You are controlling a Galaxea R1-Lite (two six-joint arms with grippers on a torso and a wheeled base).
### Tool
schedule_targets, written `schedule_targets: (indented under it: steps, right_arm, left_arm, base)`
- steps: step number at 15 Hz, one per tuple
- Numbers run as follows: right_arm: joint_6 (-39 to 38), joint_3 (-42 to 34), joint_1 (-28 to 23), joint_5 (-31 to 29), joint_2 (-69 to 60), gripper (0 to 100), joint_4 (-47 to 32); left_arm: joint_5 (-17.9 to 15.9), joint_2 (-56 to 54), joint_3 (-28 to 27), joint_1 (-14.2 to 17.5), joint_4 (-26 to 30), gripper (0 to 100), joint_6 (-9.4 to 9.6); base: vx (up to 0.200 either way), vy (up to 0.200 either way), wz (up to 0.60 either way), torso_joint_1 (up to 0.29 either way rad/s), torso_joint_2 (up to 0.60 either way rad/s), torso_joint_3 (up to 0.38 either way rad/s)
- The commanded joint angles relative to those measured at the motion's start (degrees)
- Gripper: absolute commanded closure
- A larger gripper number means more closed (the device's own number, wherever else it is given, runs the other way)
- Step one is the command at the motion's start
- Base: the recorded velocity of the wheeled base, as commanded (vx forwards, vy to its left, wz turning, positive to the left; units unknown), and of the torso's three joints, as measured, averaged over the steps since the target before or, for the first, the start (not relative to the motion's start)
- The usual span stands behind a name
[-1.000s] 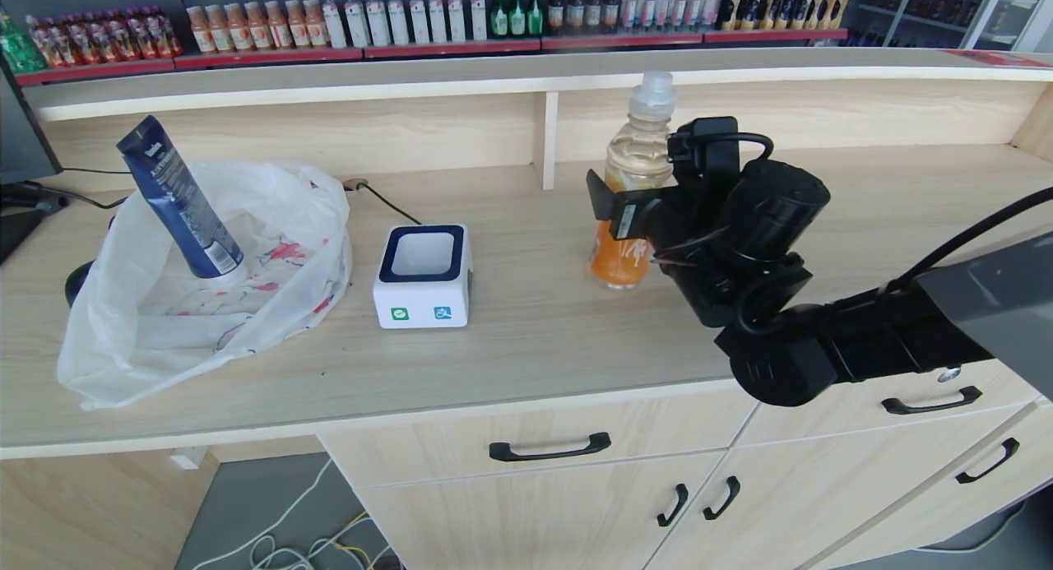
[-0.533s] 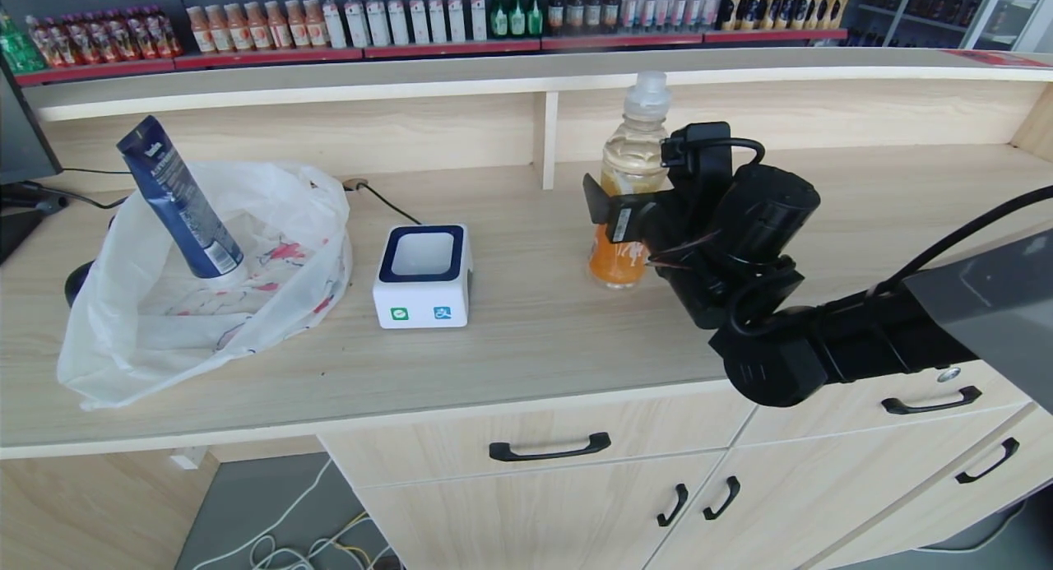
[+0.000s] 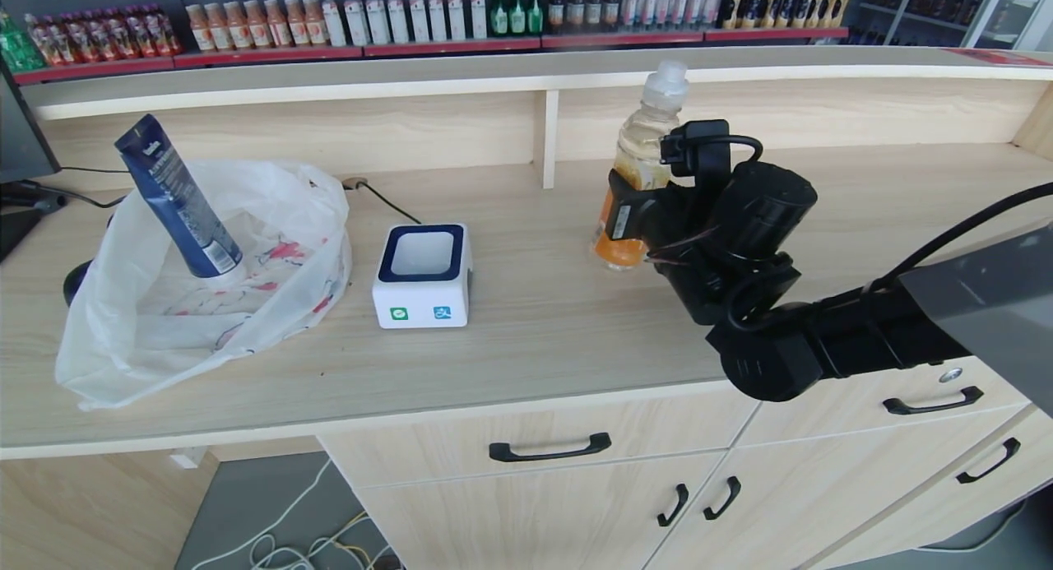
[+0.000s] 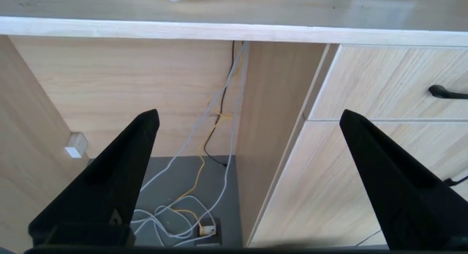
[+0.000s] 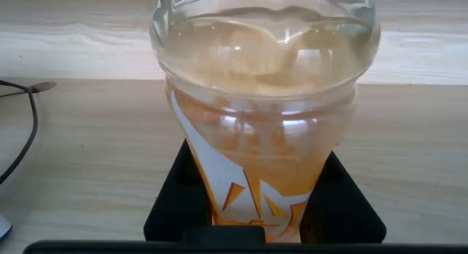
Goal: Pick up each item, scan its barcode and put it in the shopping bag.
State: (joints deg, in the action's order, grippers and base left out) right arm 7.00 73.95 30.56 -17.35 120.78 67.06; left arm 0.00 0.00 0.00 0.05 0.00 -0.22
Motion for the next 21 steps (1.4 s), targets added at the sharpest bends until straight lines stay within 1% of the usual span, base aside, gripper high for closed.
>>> schedule_targets:
  steps: [1, 9, 17, 21]
  right_arm:
    - [0.03, 0.14, 0.02, 0.3, -0.29, 100, 0.35]
    - [-0.05, 0.23, 0.02, 0.82, -1.52, 100, 0.35]
    - [-0.05, -0.3, 0.29, 1.7, -6.18, 100, 0.35]
    - [-0.32, -5.57, 2.49, 1.79, -12.33, 100, 0.62]
  left_arm:
    - [0.0, 0.0, 0.0, 0.04, 0.0, 0, -0.04]
    - [0.0, 0.0, 0.0, 0.04, 0.0, 0, -0.04]
    - [0.0, 0.0, 0.0, 0.04, 0.0, 0, -0.04]
    - [0.0, 0.0, 0.0, 0.04, 0.0, 0, -0.04]
  base:
    - [0.0, 0.0, 0.0, 0.0, 0.0, 0.0]
    - [0.0, 0.0, 0.0, 0.0, 0.0, 0.0]
    - [0.0, 0.0, 0.0, 0.0, 0.0, 0.0]
    - [0.0, 0.0, 0.0, 0.0, 0.0, 0.0]
